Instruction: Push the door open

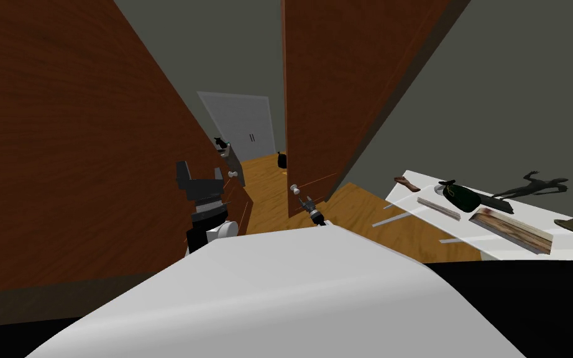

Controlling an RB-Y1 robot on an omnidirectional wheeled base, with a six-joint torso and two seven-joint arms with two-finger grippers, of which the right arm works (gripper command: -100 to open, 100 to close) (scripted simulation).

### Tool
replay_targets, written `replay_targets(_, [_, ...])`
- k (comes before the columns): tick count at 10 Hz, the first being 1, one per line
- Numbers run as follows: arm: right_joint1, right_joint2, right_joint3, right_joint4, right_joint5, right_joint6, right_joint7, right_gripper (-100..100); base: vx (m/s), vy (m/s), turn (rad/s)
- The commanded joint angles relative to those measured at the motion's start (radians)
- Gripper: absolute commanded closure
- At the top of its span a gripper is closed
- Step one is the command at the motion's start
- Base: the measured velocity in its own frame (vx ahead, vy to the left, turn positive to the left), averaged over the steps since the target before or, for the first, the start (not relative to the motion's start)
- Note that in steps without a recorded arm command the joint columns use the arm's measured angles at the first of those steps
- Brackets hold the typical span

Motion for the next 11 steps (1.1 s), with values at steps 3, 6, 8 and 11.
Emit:
replay_targets(3, [0.019,-0.018,0.003,-0.018,0.031,0.001,0.105,-100,-0.060,0.025,-0.066])
replay_targets(6, [0.029,-0.028,0.005,-0.027,0.049,0.002,0.167,-100,-0.056,0.026,-0.044])
replay_targets(8, [0.024,-0.022,0.001,-0.021,0.045,0.002,0.165,-100,0.037,0.023,0.011])
replay_targets(11, [0.021,-0.015,-0.003,-0.017,0.043,0.004,0.173,-100,0.176,0.050,0.022])
